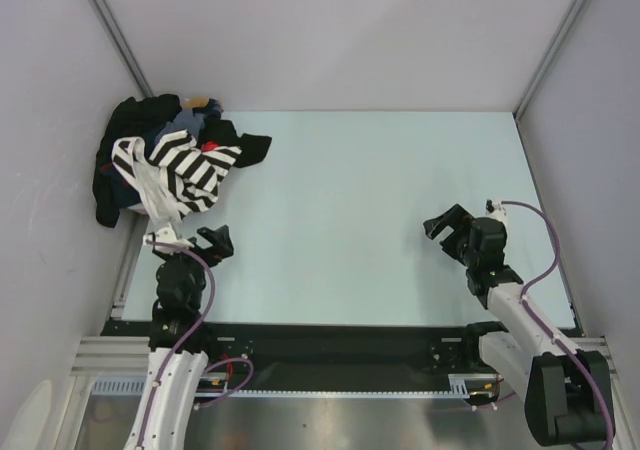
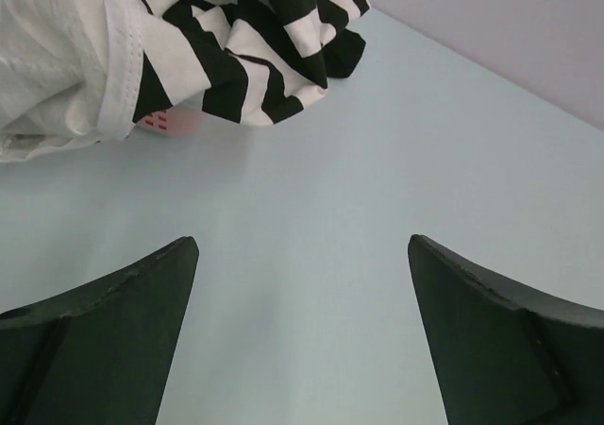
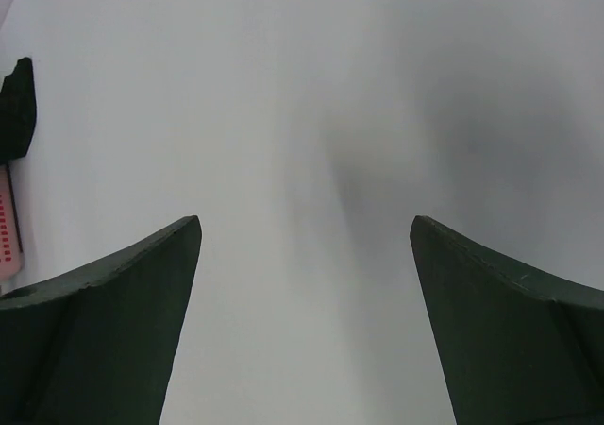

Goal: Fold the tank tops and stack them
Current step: Grab the tank top from the pile, then move the tank top to the center of the board, then flatten the tank top out

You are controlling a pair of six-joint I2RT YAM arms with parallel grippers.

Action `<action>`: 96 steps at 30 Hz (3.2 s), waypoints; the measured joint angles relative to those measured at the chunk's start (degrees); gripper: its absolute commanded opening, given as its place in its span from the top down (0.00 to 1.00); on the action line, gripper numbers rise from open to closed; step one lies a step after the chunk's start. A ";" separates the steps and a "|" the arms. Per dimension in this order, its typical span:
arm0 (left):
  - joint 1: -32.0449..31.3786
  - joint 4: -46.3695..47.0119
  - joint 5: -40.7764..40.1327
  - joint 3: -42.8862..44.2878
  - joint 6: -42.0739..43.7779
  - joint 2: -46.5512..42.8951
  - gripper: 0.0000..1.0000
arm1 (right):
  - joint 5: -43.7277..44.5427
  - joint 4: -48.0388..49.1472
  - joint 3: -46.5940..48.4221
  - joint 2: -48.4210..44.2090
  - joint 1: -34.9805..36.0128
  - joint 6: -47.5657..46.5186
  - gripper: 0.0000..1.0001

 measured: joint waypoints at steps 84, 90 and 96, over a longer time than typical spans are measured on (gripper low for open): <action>-36.61 -19.28 -4.33 34.86 -7.15 44.33 0.01 | -2.71 3.39 7.41 15.26 6.78 -5.62 0.30; -38.27 -16.04 1.79 22.67 -11.13 38.51 0.01 | 3.93 -3.26 22.97 29.88 11.10 -6.56 0.41; -40.09 -9.88 7.23 13.29 -15.04 38.45 0.00 | 9.05 -7.69 31.26 41.24 11.28 -6.71 0.50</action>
